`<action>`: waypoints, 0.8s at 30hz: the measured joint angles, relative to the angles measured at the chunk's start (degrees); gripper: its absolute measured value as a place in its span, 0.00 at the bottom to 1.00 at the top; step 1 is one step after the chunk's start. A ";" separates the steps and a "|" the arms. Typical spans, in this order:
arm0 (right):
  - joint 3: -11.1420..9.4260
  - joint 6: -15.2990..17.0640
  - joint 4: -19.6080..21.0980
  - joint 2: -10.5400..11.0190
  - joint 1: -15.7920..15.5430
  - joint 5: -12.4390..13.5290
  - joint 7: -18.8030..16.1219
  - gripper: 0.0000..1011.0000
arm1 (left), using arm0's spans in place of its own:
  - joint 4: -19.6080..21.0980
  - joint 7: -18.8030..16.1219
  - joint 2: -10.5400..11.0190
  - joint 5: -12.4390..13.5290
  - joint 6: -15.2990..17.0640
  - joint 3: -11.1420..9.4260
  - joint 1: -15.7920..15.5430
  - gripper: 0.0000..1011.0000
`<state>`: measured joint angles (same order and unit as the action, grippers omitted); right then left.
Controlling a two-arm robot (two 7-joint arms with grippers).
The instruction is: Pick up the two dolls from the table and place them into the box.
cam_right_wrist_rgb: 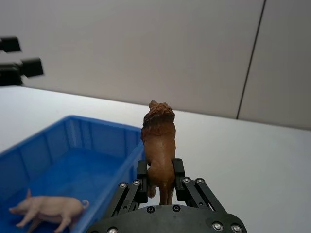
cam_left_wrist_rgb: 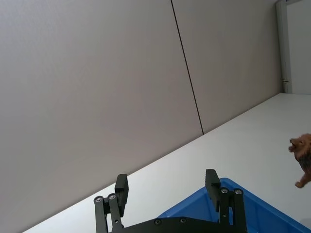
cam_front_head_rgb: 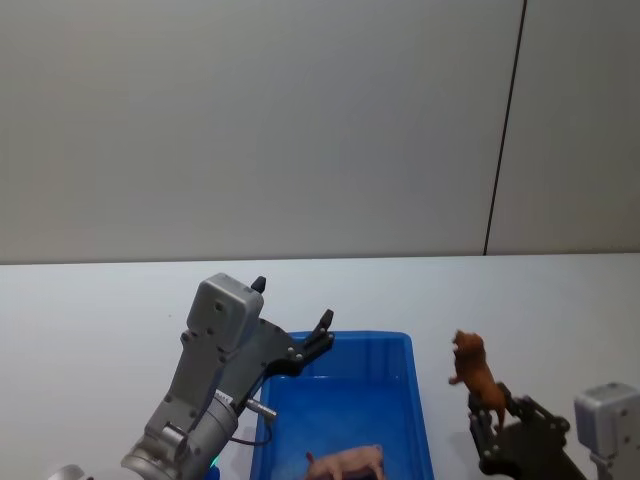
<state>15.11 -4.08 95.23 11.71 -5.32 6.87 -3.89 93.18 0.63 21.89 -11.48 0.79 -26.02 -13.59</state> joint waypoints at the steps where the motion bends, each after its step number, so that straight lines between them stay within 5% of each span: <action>1: 0.00 0.00 0.00 0.00 0.00 0.00 0.00 0.29 | 0.00 0.00 0.00 0.00 0.00 0.00 0.00 0.99; 12: 0.62 -0.64 -2.19 -1.86 4.63 -0.70 -7.76 0.29 | 0.00 0.00 0.00 0.00 0.00 0.00 0.00 0.99; 20: 1.49 0.27 -8.04 -4.41 9.68 -2.38 -12.55 0.29 | 0.00 0.00 0.00 0.00 0.00 0.00 0.00 0.99; 24: 1.80 0.51 -10.65 -5.41 11.70 -3.03 -13.93 0.37 | 0.00 0.00 0.00 0.00 0.00 0.00 0.00 0.99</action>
<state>16.91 -3.57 84.58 6.30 6.38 3.84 -17.82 93.18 0.63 21.89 -11.48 0.79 -26.02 -13.59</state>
